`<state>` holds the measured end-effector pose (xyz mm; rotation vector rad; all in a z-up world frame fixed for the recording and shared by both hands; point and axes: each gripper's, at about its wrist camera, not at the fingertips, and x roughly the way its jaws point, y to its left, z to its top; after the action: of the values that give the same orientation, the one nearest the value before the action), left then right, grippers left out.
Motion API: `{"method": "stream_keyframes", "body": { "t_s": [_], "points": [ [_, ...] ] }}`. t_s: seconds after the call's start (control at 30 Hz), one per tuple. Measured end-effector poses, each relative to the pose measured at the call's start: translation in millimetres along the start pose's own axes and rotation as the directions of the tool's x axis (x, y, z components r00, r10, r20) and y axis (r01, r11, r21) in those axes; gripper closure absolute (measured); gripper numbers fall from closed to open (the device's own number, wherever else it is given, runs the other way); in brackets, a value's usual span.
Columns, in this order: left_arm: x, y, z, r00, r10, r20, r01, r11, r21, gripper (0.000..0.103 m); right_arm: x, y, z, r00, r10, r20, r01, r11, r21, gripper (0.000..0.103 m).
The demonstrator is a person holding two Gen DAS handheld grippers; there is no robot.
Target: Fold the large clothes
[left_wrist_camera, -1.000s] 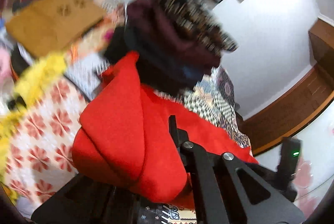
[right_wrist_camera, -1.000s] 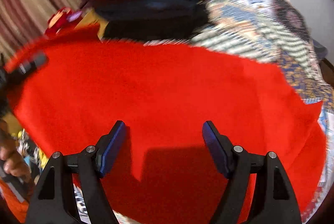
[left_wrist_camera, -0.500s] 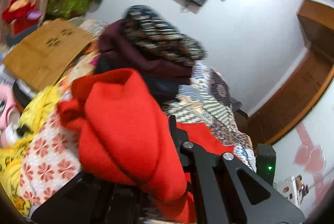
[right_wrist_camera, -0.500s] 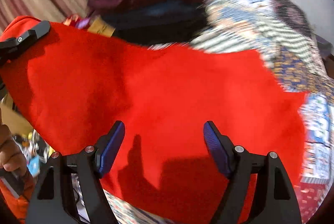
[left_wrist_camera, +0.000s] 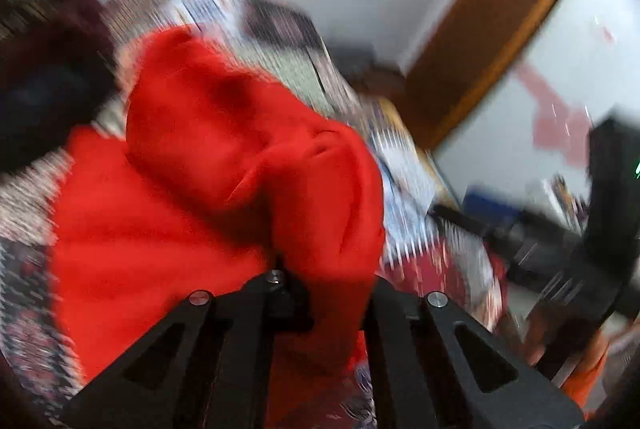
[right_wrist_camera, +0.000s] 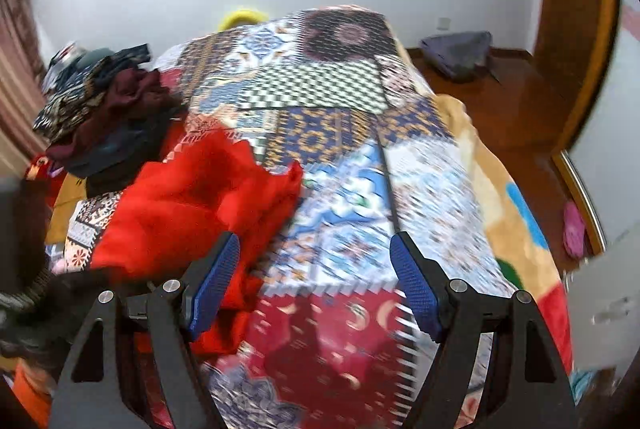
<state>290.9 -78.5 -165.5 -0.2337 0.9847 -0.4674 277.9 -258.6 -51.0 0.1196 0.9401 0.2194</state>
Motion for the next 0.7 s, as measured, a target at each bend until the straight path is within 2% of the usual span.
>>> {"method": "stream_keyframes", "body": {
  "t_s": [0.03, 0.1, 0.17, 0.27, 0.33, 0.4, 0.47, 0.57, 0.63, 0.7],
  "points": [
    [13.8, 0.0, -6.9, 0.998, -0.028, -0.063, 0.028, 1.0, -0.006, 0.101, 0.1, -1.7, -0.7, 1.0, -0.003, -0.004, 0.003, 1.0, 0.006, 0.028],
    [21.2, -0.2, -17.3, 0.994, -0.037, -0.098, 0.037, 0.999, 0.0, 0.097, 0.4, -2.0, -0.3, 1.0, -0.004, -0.008, 0.004, 1.0, 0.002, 0.028],
    [14.1, -2.4, -21.5, 0.995, -0.021, -0.097, 0.024, 0.999, 0.031, 0.093, -1.7, 3.5, -0.5, 1.0, 0.0, -0.008, 0.0, 1.0, -0.015, 0.028],
    [-7.2, -3.9, -20.7, 0.995, -0.054, -0.089, 0.059, 0.997, 0.047, 0.074, -9.3, 14.7, -0.1, 1.0, 0.029, 0.006, -0.029, 0.998, -0.056, 0.028],
    [-27.7, -3.8, -16.7, 0.998, -0.052, -0.047, 0.055, 0.996, 0.075, 0.072, -13.2, 27.1, 2.4, 0.998, 0.059, 0.019, -0.057, 0.995, -0.087, 0.028],
    [-51.5, -2.4, -11.3, 1.0, -0.024, 0.013, 0.022, 0.995, 0.096, 0.058, -15.2, 44.8, 6.7, 0.996, 0.087, 0.028, -0.083, 0.988, -0.129, 0.028],
    [-75.6, 6.4, -4.5, 0.996, 0.019, 0.091, -0.028, 0.995, 0.093, 0.05, -13.4, 60.1, 9.2, 0.994, 0.104, 0.028, -0.098, 0.981, -0.165, 0.028],
    [-95.9, 28.6, 3.7, 0.983, 0.107, 0.147, -0.119, 0.99, 0.076, 0.048, -2.7, 82.9, 10.0, 0.992, 0.129, 0.008, -0.124, 0.966, -0.227, 0.028],
    [-101.5, 50.2, 5.6, 0.973, 0.178, 0.146, -0.187, 0.981, 0.047, 0.048, 8.6, 93.2, 7.3, 0.991, 0.134, -0.023, -0.135, 0.957, -0.257, 0.028],
    [-100.2, 72.7, 3.7, 0.97, 0.212, 0.119, -0.215, 0.976, 0.018, 0.048, 23.9, 97.1, 2.1, 0.99, 0.122, -0.067, -0.136, 0.95, -0.281, 0.028]
  ]
}}
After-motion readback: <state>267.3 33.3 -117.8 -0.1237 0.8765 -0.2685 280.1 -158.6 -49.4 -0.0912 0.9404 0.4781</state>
